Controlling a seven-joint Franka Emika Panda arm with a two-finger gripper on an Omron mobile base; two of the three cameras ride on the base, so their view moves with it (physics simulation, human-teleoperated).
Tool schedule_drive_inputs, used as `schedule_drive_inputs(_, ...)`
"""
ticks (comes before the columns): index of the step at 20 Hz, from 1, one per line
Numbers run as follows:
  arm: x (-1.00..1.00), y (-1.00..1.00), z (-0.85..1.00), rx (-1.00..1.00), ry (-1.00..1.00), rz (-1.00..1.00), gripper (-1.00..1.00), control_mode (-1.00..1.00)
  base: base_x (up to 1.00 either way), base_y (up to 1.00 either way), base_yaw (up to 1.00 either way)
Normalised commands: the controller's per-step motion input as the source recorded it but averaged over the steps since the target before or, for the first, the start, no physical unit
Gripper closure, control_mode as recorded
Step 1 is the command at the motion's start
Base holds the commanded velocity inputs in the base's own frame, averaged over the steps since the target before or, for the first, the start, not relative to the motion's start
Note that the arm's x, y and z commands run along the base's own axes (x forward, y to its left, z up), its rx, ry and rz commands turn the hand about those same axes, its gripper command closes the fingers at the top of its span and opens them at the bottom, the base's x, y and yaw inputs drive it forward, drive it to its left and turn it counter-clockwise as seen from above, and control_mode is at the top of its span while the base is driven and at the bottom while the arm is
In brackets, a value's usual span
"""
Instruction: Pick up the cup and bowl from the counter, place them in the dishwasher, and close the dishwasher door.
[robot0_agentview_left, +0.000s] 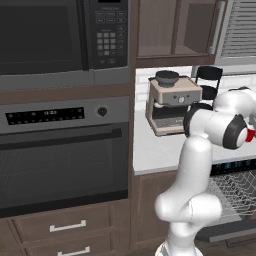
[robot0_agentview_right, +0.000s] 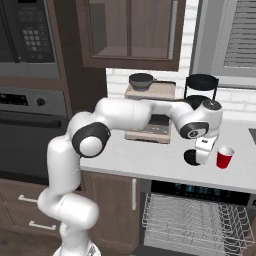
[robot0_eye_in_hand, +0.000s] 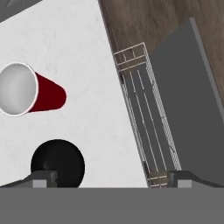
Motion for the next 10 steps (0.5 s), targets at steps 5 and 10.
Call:
schedule_drive_inputs(5, 0.19, -0.31, -0.12, 0.00, 0.00, 0.00, -1.00, -1.00, 0.00, 0.00, 0.00)
schedule_drive_inputs(10, 0.19, -0.23, -0.18, 0.00, 0.00, 0.00, -1.00, -1.00, 0.00, 0.00, 0.00)
